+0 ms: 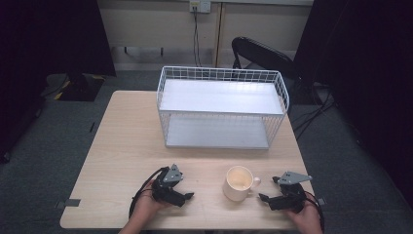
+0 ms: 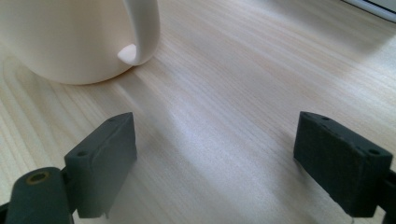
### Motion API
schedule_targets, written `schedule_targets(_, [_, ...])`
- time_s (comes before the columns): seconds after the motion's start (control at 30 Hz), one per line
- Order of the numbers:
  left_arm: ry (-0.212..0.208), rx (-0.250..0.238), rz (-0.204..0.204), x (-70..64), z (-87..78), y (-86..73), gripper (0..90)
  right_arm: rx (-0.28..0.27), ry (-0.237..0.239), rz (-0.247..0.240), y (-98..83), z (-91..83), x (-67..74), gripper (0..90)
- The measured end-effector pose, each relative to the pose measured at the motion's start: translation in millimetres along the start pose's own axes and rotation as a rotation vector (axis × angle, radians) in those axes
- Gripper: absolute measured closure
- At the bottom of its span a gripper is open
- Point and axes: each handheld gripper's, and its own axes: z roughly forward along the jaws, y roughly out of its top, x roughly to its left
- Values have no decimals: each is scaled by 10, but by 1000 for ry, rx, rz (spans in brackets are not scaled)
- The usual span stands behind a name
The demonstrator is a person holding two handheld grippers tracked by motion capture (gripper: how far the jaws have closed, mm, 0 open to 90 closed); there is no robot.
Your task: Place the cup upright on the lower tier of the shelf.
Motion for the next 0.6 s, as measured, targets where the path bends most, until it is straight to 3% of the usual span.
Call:
schedule_targets(0.27, [1,1,-1,-1,2,1,143,41,-28,25,40,-34,-7,143])
schedule_targets(0.37, [1,2,-1,-1,1,2,142,42,-19,31,67,-62,-22,145])
schedule_targets(0.47, [3,3,-2,-1,3,3,140,5,7,62,189,-177,-53,179])
schedule_targets(0.6, [3,3,-2,-1,2,4,140,-7,23,61,303,-267,-62,221])
